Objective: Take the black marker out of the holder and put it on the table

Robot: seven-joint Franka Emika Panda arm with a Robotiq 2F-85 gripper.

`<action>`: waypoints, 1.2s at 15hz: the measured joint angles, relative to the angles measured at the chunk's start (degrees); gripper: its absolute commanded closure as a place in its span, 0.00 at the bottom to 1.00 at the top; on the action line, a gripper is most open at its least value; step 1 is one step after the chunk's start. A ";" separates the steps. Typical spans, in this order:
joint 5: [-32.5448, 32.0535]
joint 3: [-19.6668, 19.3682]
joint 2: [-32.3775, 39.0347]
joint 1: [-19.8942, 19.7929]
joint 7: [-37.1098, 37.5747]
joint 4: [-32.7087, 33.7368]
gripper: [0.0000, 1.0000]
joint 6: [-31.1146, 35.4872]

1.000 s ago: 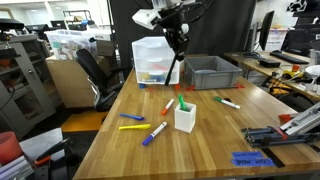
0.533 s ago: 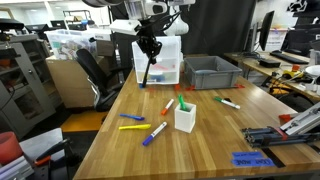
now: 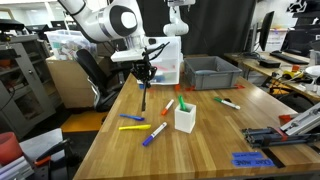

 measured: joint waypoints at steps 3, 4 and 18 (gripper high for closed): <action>-11.16 -2.74 3.89 2.61 1.16 2.42 0.97 0.20; -14.12 -3.41 4.91 3.59 1.47 3.37 0.97 0.32; -10.15 -2.80 7.61 4.25 0.57 6.43 0.18 -2.43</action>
